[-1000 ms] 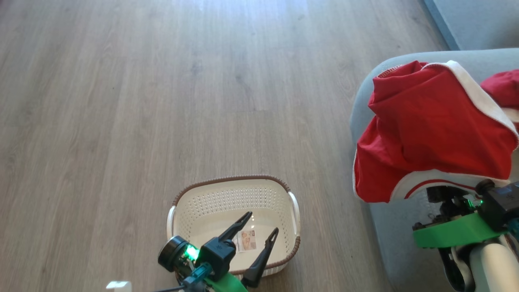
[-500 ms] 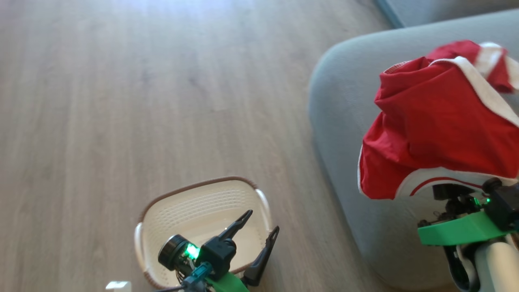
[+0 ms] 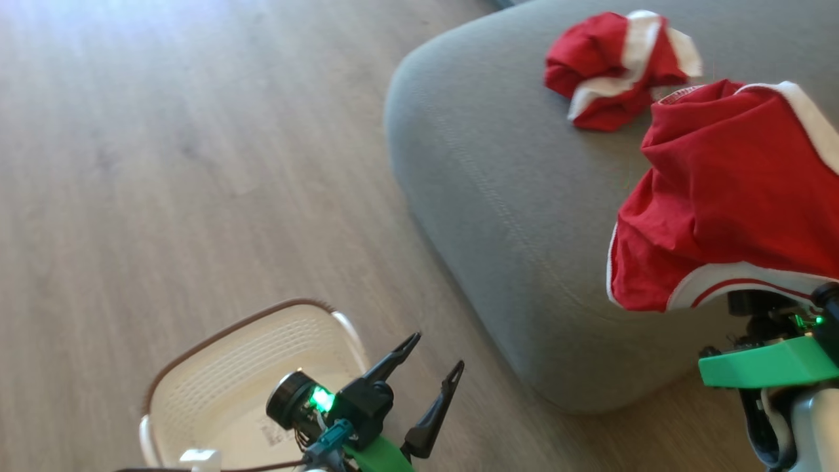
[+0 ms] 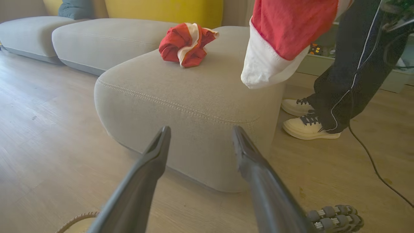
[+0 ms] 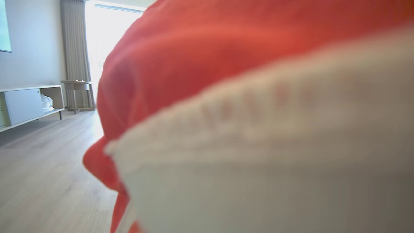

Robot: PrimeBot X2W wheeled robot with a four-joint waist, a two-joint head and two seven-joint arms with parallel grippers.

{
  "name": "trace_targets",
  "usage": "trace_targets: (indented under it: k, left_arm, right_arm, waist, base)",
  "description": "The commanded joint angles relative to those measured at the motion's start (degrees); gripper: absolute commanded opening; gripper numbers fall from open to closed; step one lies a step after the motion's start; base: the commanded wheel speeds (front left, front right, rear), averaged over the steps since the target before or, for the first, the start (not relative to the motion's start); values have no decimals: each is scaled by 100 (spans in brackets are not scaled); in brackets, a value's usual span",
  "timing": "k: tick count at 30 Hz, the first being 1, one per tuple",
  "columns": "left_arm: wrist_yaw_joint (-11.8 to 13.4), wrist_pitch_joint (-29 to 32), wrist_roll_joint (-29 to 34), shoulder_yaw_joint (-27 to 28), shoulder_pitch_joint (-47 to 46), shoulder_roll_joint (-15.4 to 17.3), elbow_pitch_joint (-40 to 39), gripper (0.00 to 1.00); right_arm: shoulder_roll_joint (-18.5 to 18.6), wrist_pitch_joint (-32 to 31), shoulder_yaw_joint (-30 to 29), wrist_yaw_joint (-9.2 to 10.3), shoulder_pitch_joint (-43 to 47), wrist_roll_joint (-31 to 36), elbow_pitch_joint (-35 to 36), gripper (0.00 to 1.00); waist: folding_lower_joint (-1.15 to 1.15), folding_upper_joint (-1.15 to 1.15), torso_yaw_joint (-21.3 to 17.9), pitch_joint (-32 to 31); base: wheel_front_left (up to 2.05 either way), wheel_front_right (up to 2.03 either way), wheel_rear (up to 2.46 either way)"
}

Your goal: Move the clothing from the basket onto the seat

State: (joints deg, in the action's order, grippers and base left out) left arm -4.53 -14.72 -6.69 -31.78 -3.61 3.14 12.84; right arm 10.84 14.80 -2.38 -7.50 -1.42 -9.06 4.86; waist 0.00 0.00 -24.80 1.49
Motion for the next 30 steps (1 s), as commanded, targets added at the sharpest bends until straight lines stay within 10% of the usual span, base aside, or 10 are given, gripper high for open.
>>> trace_targets:
  k: [1,30]
  left_arm:
    - [0,-28,-8,124,-255,-26,-182,100]
    - [-153,-28,110,-84,-642,-26,50,100]
  right_arm:
    - [41,20,64,1,-145,19,234,0]
    - [-319,20,-708,1,35,98,531,0]
  waist:
    - [0,0,-273,68]
    - [0,0,-700,474]
  base:
    - [0,0,0]
    - [0,0,0]
